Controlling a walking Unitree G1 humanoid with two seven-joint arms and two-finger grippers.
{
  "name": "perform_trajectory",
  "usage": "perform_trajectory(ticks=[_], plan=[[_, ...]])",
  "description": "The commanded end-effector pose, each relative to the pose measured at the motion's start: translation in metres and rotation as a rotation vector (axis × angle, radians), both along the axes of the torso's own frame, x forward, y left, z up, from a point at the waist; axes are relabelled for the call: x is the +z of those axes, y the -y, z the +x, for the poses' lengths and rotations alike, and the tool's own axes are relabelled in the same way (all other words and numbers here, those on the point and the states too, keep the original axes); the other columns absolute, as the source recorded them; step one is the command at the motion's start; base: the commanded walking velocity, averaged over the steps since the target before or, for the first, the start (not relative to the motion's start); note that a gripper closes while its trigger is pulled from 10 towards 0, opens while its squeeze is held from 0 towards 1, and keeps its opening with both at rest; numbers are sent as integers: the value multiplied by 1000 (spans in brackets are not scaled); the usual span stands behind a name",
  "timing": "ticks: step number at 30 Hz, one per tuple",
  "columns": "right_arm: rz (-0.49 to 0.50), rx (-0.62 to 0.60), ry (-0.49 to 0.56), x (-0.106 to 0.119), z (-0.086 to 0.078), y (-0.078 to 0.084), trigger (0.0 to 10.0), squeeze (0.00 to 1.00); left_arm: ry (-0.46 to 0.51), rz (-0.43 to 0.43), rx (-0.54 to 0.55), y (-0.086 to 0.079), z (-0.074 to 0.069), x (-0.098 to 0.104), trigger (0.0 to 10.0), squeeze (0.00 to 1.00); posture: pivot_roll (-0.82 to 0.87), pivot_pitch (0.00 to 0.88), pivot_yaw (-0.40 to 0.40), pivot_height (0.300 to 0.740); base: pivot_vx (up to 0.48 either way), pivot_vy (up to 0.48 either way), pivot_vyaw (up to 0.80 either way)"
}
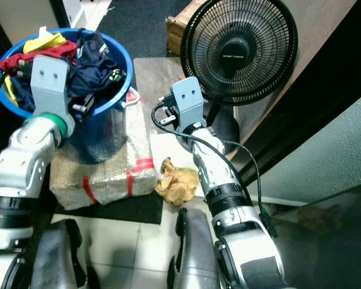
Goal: Clothes washing
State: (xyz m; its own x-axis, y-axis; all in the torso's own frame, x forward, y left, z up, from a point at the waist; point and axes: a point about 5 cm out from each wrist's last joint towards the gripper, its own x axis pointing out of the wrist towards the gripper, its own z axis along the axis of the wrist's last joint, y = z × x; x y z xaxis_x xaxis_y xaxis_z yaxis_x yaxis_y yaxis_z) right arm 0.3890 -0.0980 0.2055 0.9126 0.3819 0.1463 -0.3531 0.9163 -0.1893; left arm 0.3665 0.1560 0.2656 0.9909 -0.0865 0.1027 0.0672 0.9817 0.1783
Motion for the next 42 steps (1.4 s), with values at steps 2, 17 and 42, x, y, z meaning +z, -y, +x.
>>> perform_trajectory(ticks=[2, 17, 42], plan=[[15, 0, -9, -2, 0, -1, 10000, 0, -70, 1, 72, -12, 10, -12, 10000, 0, 40, 232, -53, 440, 0, 0, 0], [19, -3, -17, -8, 0, -2, 10000, 0, -218, -102, 224, -58, 35, -23, 10000, 0, 46, 227, -50, 440, 0, 0, 0], [21, -10, -9, -9, 1, 1, 10000, 0, -267, -30, 60, -44, 36, -47, 0, 0, 48, 212, -54, 440, 0, 0, 0]])
